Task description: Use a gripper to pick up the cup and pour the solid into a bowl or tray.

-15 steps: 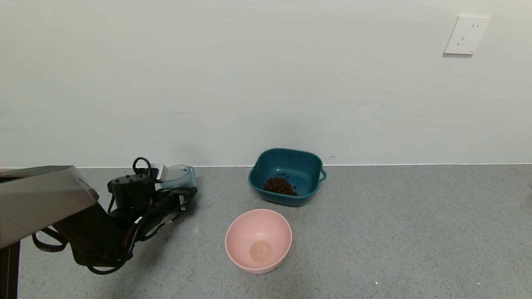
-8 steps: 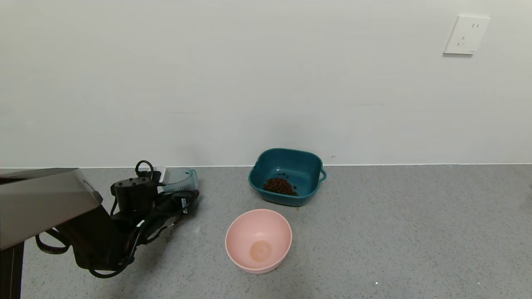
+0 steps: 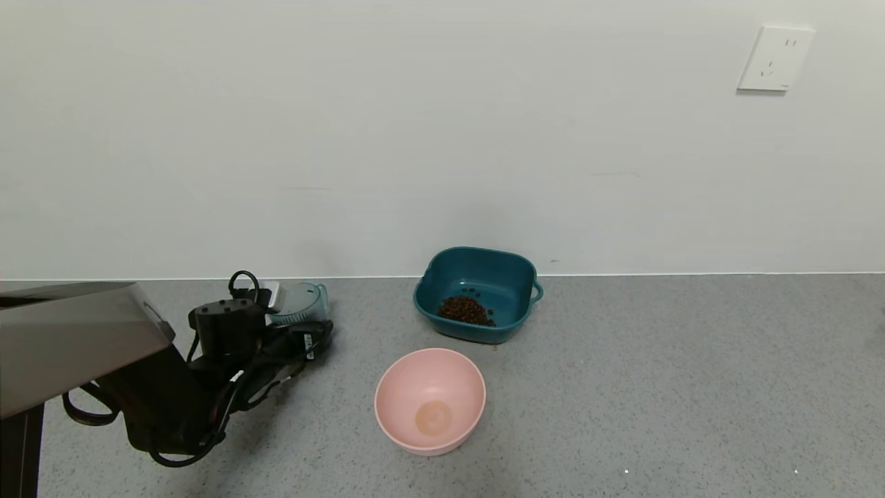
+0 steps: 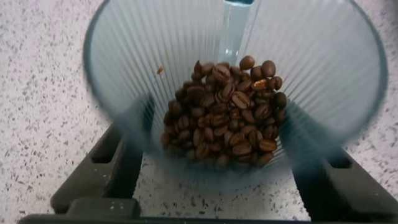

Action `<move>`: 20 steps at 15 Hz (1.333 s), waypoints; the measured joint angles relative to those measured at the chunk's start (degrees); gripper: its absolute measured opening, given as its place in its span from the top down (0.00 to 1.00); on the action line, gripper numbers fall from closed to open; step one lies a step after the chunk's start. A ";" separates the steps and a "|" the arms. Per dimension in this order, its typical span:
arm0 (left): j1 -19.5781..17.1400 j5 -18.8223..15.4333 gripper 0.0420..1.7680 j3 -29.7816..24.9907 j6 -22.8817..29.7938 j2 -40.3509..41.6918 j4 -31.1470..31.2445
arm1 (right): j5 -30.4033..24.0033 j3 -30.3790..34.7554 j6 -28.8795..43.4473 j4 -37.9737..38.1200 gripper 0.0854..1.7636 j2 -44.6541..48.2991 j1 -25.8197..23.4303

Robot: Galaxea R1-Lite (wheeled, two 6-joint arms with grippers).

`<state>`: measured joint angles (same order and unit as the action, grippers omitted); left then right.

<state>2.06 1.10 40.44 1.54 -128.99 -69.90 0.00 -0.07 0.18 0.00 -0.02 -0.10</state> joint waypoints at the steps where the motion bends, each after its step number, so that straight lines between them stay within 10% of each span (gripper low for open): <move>1: 0.02 -0.06 0.17 -0.20 -0.02 0.02 -0.09 | 0.00 0.00 0.02 0.00 0.03 0.02 0.00; 15: 0.28 -0.22 0.05 -4.25 -3.07 8.68 3.15 | 0.00 -0.02 0.00 0.00 0.03 0.00 0.00; 20: 0.17 -0.79 0.04 -6.16 -5.00 21.30 14.28 | 0.00 -0.02 0.02 0.00 0.03 0.00 0.00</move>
<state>2.23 0.30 34.28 -3.46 -107.69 -55.63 0.00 -0.10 0.21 0.00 -0.02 -0.10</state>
